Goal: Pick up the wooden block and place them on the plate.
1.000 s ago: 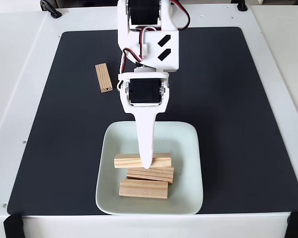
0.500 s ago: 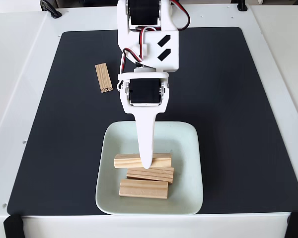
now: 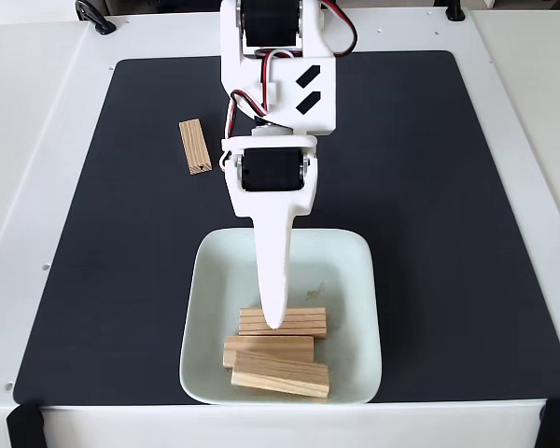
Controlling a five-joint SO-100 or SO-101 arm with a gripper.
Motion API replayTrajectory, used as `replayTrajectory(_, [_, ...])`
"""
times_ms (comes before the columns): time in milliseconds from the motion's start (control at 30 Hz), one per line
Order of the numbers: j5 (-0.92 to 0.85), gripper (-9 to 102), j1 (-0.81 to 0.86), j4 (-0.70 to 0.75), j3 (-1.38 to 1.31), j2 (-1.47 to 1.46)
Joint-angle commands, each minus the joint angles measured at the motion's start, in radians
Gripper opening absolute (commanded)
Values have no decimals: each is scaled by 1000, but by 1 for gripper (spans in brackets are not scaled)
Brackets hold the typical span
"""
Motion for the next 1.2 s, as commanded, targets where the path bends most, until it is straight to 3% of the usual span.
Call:
replayTrajectory(0, [-5,27,2,-5,-41,26])
replayTrajectory(300, [5,-2,2,-5,-40,40])
replayTrajectory(600, [6,0,3,-14,241,255])
replayTrajectory(1167, [8,-1,74,-15,1359,1170])
